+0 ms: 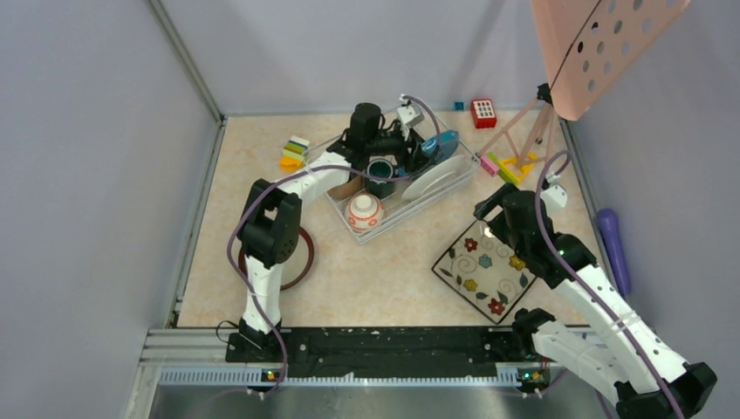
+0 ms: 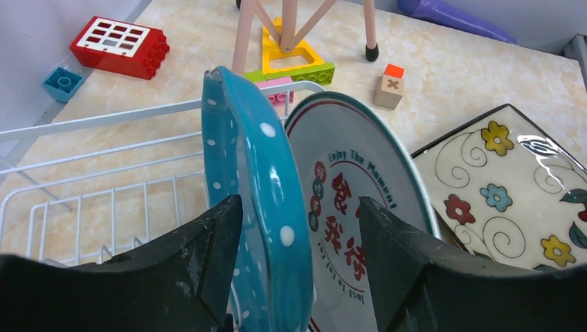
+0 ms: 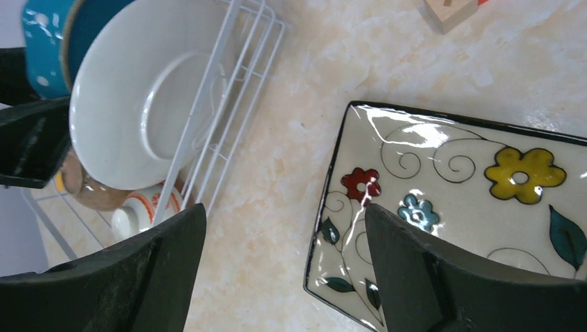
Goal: Load the mixed dishes into the dish rack
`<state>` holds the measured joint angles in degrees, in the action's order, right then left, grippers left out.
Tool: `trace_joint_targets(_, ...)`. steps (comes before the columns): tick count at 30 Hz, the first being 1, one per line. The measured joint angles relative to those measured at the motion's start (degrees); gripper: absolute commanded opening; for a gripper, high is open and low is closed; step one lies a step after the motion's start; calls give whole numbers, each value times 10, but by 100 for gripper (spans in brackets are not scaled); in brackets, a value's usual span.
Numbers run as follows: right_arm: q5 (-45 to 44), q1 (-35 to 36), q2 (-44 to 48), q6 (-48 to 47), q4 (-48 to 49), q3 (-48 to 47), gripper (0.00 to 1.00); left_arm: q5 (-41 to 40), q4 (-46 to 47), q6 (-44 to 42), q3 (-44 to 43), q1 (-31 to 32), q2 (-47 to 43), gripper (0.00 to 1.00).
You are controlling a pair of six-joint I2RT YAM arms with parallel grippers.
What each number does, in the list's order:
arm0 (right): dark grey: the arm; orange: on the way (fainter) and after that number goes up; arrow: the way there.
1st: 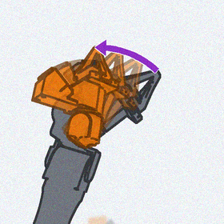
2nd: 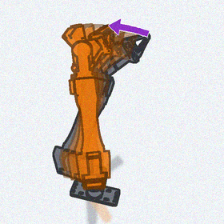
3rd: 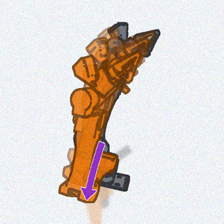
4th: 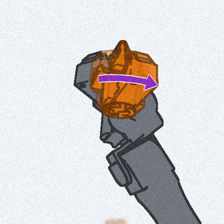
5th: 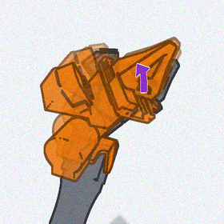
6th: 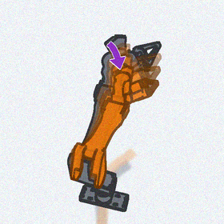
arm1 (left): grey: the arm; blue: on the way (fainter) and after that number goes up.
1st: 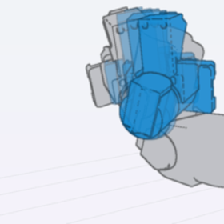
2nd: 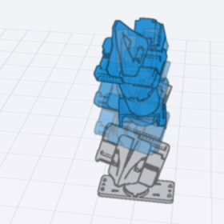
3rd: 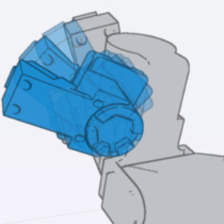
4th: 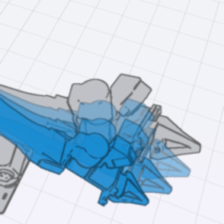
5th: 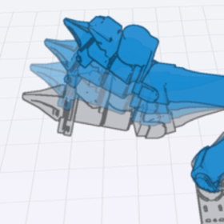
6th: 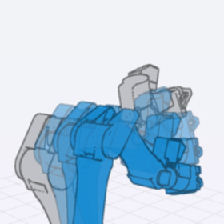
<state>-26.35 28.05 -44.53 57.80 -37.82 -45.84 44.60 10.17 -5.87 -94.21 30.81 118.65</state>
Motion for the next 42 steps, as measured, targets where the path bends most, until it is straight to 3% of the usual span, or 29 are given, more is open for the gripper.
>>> trace_joint_targets(6,-5,0,-35,16,-59,0,85,-21,-8,21,1,1,-32,69)
trace_joint_targets(12,-16,0,-47,29,-115,2,88,-73,-17,20,23,20,-133,69)
trace_joint_targets(16,-31,0,-24,36,-131,22,88,-125,-13,-3,69,76,-207,65)
trace_joint_targets(20,-54,-3,-18,53,-170,28,93,-172,-5,-53,170,163,-267,65)
trace_joint_targets(25,-76,-21,-18,57,-193,39,97,-230,-44,-121,246,250,-273,64)
trace_joint_targets(36,78,-159,18,3,-135,130,99,-315,-7,-259,436,340,-280,63)
trace_joint_targets(42,115,-180,21,-28,-116,123,99,-323,40,-349,462,380,-275,63)
